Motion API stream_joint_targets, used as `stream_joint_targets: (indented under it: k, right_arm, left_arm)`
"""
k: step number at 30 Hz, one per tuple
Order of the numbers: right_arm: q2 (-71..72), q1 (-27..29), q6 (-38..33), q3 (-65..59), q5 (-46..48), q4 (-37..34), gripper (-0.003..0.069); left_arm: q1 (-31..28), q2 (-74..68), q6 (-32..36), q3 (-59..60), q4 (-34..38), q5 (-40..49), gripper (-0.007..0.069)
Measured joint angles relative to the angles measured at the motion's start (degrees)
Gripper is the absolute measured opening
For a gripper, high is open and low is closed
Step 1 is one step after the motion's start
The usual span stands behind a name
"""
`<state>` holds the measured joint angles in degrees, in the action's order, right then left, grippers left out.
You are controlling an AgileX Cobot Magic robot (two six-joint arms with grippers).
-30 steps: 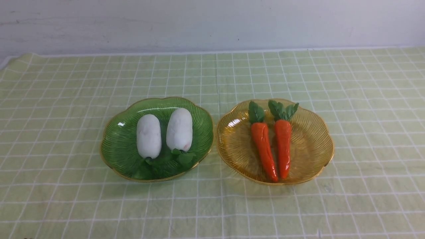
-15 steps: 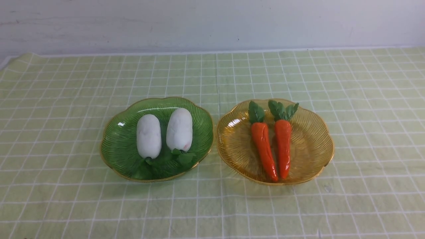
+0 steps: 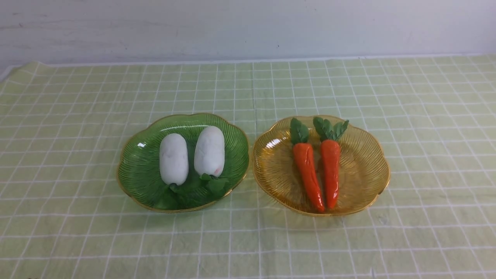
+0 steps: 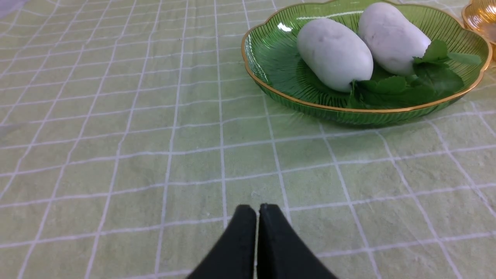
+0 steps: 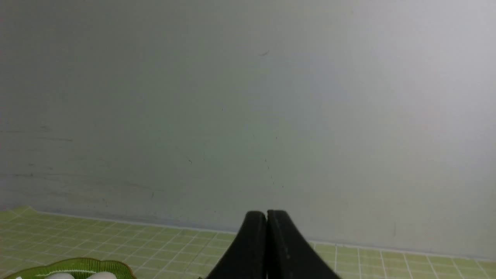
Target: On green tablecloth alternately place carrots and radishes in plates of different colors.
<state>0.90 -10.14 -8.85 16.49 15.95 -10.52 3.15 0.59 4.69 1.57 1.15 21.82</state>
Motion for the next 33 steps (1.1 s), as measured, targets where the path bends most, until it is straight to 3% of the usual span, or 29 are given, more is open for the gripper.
stream_joint_targets:
  k: [1, 5, 10, 20, 33]
  right_arm:
    - [0.0, 0.0, 5.68, -1.64, 0.15, 4.79, -0.0015]
    - [0.0, 0.0, 12.81, -5.13, 0.31, 11.82, -0.0015]
    - [0.0, 1.02, 15.15, -11.04, 0.39, 16.34, -0.0015]
    - [-0.06, 12.45, 15.85, -17.88, 5.31, 17.32, -0.0015]
    - [-0.06, 13.15, 16.33, -17.82, 5.71, 17.26, -0.0015]
  left_arm:
    - [0.0, 0.0, 0.0, 0.0, 0.0, 0.0, -0.0008]
    - [0.0, 0.0, 0.0, 0.0, 0.0, 0.0, -0.0008]
    - [0.0, 0.0, 0.0, 0.0, 0.0, 0.0, -0.0008]
    - [0.0, 0.0, 0.0, 0.0, 0.0, 0.05, -0.0008]
    - [0.0, 0.0, 0.0, 0.0, 0.0, 0.05, -0.0008]
